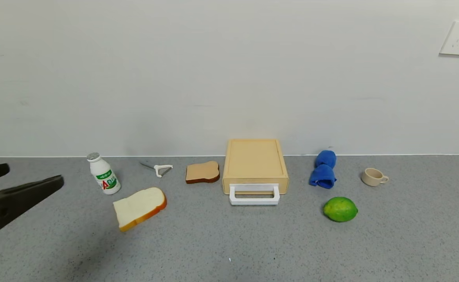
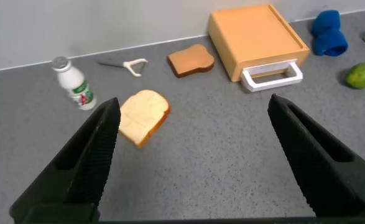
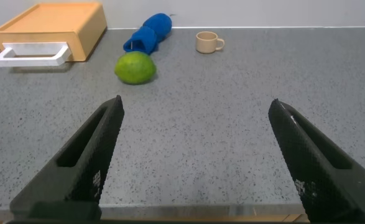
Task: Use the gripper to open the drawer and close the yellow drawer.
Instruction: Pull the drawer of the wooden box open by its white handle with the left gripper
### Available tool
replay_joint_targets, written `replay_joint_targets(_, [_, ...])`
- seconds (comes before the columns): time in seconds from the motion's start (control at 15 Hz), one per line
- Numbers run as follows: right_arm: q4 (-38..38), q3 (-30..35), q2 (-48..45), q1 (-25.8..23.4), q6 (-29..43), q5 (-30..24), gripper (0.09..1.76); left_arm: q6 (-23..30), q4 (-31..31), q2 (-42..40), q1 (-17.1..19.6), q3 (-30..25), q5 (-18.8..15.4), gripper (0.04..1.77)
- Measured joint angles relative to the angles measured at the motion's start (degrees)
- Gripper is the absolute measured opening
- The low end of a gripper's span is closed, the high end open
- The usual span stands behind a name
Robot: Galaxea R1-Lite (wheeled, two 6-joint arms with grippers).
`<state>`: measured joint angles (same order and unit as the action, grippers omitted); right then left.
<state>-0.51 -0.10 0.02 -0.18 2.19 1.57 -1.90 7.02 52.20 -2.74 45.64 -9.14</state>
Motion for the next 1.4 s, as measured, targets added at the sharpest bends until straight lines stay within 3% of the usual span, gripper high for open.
replay_joint_targets(0.2, [0.00, 0.00, 0.00, 0.00, 0.00, -0.01, 1.71, -0.35, 4.06, 12.76, -3.73, 9.90, -1.49, 1.72])
replay_joint_targets(0.73, [0.00, 0.00, 0.00, 0.00, 0.00, 0.00, 1.71, -0.79, 13.86, 42.56, -17.04, 35.89, -1.60, 1.72])
replay_joint_targets(1.2, [0.02, 0.00, 0.00, 0.00, 0.00, -0.01, 1.71, 1.19, 16.90, 57.17, -23.74, 47.36, -0.78, 1.72])
replay_joint_targets(1.4, [0.00, 0.00, 0.00, 0.00, 0.00, 0.00, 1.71, 6.67, 18.83, 61.37, -25.76, 51.76, 4.90, 1.72])
